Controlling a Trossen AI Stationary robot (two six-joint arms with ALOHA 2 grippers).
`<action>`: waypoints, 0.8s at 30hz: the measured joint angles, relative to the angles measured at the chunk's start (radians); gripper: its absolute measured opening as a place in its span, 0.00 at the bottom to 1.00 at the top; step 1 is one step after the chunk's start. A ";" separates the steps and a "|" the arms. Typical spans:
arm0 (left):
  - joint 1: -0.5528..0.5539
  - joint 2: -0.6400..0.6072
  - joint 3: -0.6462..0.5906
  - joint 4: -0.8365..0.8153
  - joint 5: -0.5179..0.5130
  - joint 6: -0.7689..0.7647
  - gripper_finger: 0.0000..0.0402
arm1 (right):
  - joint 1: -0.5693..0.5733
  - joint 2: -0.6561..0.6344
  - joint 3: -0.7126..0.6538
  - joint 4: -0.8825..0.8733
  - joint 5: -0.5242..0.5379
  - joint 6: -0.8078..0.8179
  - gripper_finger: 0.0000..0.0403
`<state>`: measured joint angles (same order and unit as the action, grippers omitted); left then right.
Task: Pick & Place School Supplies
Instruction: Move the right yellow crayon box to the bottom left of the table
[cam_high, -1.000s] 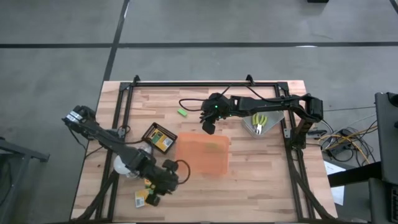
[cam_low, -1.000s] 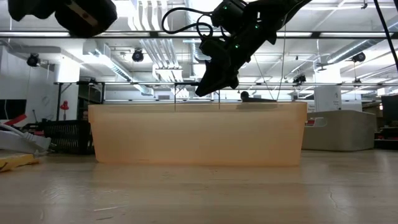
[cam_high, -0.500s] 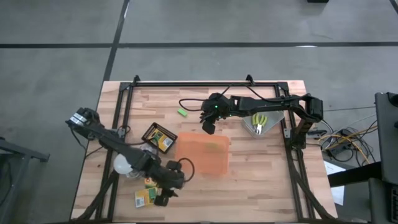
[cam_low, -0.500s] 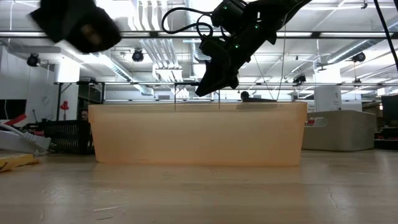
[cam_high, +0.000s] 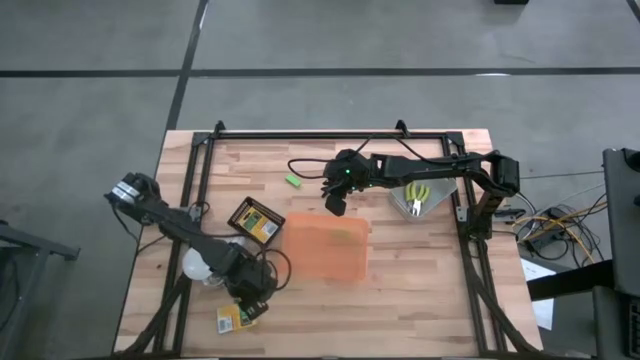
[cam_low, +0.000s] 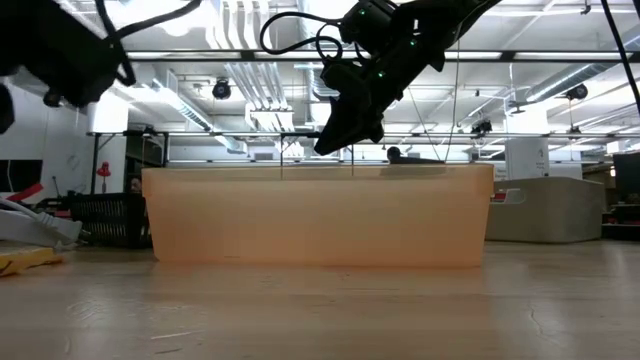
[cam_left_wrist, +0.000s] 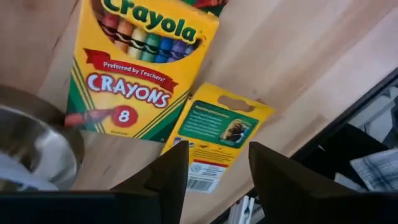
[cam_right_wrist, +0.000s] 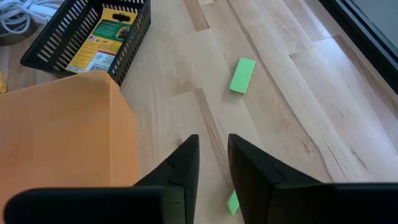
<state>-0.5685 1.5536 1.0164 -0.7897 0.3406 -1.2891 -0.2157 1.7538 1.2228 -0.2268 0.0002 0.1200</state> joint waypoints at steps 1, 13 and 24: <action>-0.006 0.000 -0.014 0.018 -0.002 0.002 0.43 | 0.000 0.000 0.000 0.000 0.000 0.000 0.19; -0.113 -0.001 -0.148 0.105 0.087 -0.132 0.35 | 0.000 0.000 0.000 0.000 0.000 0.000 0.19; -0.141 -0.002 -0.155 0.144 0.112 -0.163 0.35 | 0.000 0.000 0.000 0.000 0.000 0.000 0.21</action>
<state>-0.7098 1.5520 0.8612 -0.6459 0.4524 -1.4519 -0.2157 1.7538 1.2228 -0.2272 0.0002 0.1200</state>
